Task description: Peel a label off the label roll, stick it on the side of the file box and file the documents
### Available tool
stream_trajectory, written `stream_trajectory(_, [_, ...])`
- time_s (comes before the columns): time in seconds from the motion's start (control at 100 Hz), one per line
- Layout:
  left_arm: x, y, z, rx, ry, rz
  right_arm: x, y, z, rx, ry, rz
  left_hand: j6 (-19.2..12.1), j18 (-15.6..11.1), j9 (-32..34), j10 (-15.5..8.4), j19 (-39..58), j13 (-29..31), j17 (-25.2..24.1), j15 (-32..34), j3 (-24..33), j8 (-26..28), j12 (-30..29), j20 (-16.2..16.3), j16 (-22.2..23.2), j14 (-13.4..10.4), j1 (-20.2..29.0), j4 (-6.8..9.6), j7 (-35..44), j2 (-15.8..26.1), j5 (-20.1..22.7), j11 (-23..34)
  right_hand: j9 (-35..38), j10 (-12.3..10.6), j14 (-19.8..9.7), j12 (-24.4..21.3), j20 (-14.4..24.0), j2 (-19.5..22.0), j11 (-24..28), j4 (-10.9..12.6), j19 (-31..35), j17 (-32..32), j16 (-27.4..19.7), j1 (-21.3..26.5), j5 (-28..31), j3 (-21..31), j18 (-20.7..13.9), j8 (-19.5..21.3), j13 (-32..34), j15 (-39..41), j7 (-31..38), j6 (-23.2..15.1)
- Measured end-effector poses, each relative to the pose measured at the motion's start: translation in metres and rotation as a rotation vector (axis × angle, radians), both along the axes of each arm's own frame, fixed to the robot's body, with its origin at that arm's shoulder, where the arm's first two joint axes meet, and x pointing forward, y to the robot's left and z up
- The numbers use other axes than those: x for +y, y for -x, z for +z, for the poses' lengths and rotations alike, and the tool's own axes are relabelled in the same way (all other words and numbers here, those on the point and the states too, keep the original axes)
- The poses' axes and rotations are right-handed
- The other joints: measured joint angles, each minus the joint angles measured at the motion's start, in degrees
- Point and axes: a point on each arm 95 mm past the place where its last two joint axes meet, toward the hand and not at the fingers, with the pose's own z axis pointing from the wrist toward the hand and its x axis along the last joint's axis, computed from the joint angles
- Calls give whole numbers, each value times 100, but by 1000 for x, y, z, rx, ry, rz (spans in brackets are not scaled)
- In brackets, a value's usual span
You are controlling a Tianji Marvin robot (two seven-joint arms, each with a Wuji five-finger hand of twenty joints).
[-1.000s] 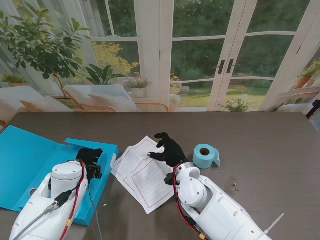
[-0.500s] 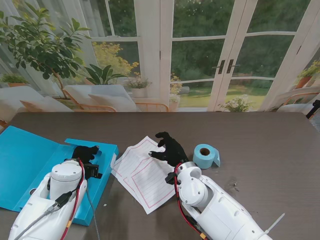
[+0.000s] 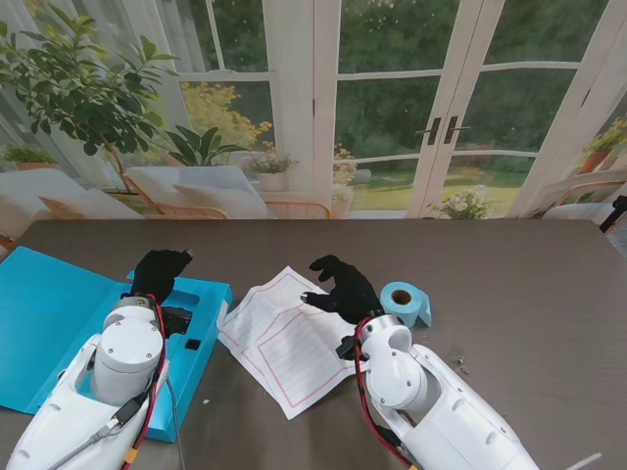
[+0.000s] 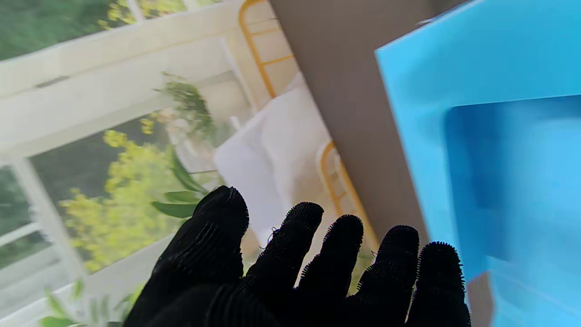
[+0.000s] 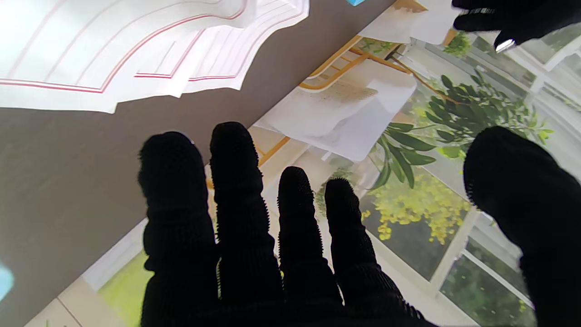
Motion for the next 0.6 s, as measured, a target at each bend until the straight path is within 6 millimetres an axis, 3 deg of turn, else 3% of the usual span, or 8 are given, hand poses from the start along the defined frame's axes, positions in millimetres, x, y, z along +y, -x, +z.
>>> stream_trajectory(0.15, [-9,4,12,-114,-33,-110,-12,11,4,-15,31,32,-195,-49,0,-143,-157,-65,-84,-72,0,-10,-127,-20,-47,-119,0,0,0,-1,0,-12,1,1,-2,-151,-406,0,-259,0,-601,0,-414,0,340,-7,-1,110,-215,-962,8,-126])
stream_trajectory(0.33, [-20,10,14,-159,-63,-256,-31,29,5,-40,77,41,-555,-214,-16,-450,-438,-297,-262,-219,-86,-122,-381,-449,-364,-350,0,0,-59,-7,-8,-96,1,3,-19,-286,-705,1,-407,1,-1095,0,-677,0,470,-152,-1,146,-381,-1738,-44,-203])
stream_trajectory(0.6, [-28,15,4,-218,-100,-390,-46,51,-7,-52,173,60,-937,-503,-403,-844,-601,-600,-495,-285,-297,-347,-634,-810,-629,-699,-3,0,-214,-23,-335,-181,-7,3,-124,-294,-858,-3,-474,1,-1455,0,-811,0,454,-152,-83,146,-629,-2054,-118,-334])
